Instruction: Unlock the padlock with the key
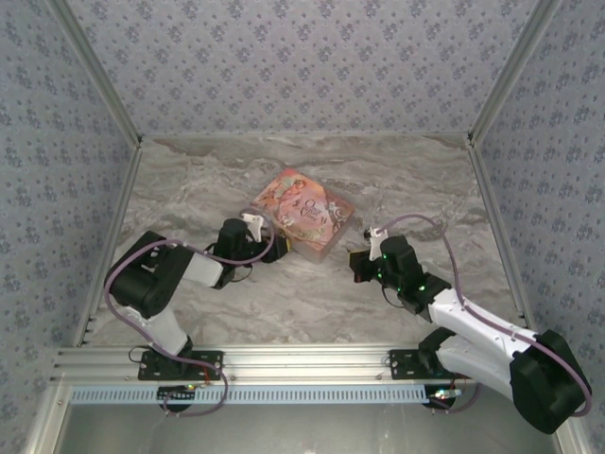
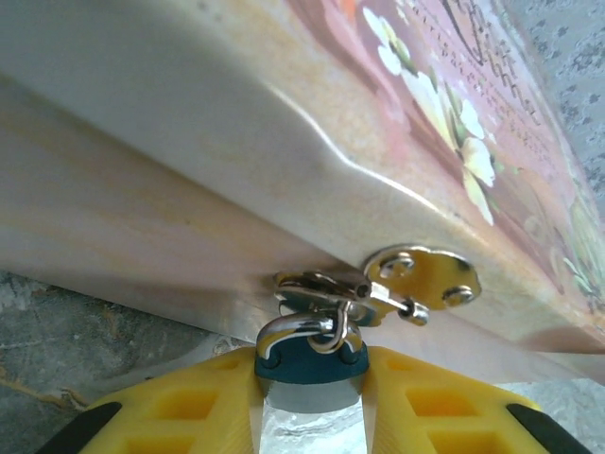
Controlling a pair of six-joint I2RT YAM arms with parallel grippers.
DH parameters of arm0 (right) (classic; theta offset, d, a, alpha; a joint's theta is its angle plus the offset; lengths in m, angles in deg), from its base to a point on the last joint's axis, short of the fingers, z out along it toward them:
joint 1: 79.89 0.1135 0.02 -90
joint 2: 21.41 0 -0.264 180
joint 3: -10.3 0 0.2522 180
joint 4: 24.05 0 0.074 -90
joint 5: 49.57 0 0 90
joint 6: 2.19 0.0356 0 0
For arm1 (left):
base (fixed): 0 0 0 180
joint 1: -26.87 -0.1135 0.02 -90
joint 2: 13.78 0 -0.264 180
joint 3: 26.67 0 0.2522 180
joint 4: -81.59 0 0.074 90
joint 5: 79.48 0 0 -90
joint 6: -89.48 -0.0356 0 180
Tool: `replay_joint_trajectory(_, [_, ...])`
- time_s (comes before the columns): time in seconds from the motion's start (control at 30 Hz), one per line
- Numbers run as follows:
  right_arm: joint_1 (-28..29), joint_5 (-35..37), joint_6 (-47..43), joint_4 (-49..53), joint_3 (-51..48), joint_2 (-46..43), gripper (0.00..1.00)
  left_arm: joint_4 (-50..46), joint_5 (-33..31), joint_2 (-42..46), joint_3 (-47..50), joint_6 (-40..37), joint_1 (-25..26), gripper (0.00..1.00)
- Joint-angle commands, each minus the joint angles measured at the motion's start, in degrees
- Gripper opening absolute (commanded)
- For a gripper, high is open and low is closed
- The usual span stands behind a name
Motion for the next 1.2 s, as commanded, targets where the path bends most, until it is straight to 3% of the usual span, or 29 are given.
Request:
replay_joint_trajectory(0.0, [1.36, 0.76, -1.05, -2.9, -0.23, 1.11, 0.0, -0.37, 1.27, 3.39, -2.89, 1.86, 0.74, 0.3])
replay_joint_trajectory(0.37, [3.18, 1.63, -1.33, -3.16, 1.77, 4.19, 0.0, 0.03, -0.51, 0.55, -3.53, 2.18, 1.05, 0.28])
replay_joint_trajectory(0.57, [5.21, 2.71, -2.23, -5.76, 0.61, 4.52, 0.0, 0.58, 0.15, 2.07, -3.3, 6.44, 1.15, 0.24])
replay_joint_trajectory(0.73, [9.7, 7.65, -5.07, -11.32, -0.8, 5.42, 0.0, -1.85, 0.81, 3.64, -4.07, 12.51, 1.71, 0.21])
replay_joint_trajectory(0.97, [16.06, 13.68, -9.58, -17.5, 1.01, 12.73, 0.0, -5.24, 0.36, 5.31, -5.34, 16.95, 3.46, 0.2])
replay_joint_trajectory(1.17, [18.21, 15.56, -11.05, -21.98, 3.85, 20.21, 0.0, -8.76, -1.89, 8.45, -5.74, 20.13, 4.05, 0.2])
